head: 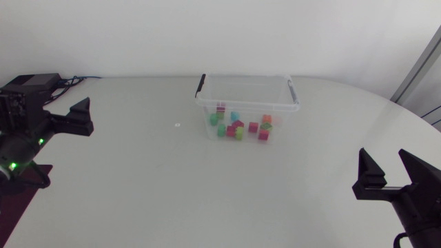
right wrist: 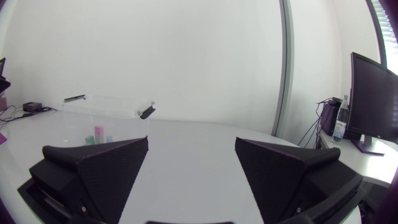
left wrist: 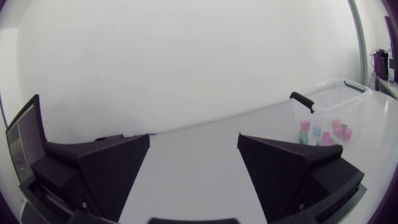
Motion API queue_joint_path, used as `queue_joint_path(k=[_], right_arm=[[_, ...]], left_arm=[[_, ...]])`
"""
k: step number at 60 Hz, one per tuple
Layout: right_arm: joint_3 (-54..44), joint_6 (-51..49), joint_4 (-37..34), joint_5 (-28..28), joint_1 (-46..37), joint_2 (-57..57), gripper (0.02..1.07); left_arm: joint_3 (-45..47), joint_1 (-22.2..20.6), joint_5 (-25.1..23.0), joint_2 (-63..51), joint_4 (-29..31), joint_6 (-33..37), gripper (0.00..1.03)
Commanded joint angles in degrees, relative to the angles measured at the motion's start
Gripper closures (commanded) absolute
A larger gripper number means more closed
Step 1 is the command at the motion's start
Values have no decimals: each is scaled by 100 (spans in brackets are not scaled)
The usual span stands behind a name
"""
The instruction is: Pick up the duplo bricks and place them in the container
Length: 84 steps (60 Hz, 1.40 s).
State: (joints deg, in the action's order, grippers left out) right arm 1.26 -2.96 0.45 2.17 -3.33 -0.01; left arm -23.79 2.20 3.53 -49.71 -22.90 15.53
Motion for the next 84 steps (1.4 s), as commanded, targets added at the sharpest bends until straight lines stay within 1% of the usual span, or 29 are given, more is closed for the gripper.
queue_joint_path(k=[1, 10, 16, 18, 72, 84], right_arm=[[-143, 112, -1, -7, 43, -34, 6], [-143, 112, -1, -7, 43, -25, 6], [-143, 112, -1, -15, 43, -34, 6], [-142, 120, -3, -16, 56, -24, 6], [-126, 296, -45, -217, 333, 1, 6], [-126, 296, -45, -217, 333, 1, 6]], left_arm=[[384, 132, -28, 471, -119, 161, 4], [990, 264, -107, 1377, -127, 143, 4], [1456, 255, -107, 2106, -119, 143, 4], [1515, 233, -118, 2261, -10, 66, 5], [2379, -220, -353, 4971, 2289, -1553, 5], [2379, -220, -353, 4971, 2290, -1553, 5]])
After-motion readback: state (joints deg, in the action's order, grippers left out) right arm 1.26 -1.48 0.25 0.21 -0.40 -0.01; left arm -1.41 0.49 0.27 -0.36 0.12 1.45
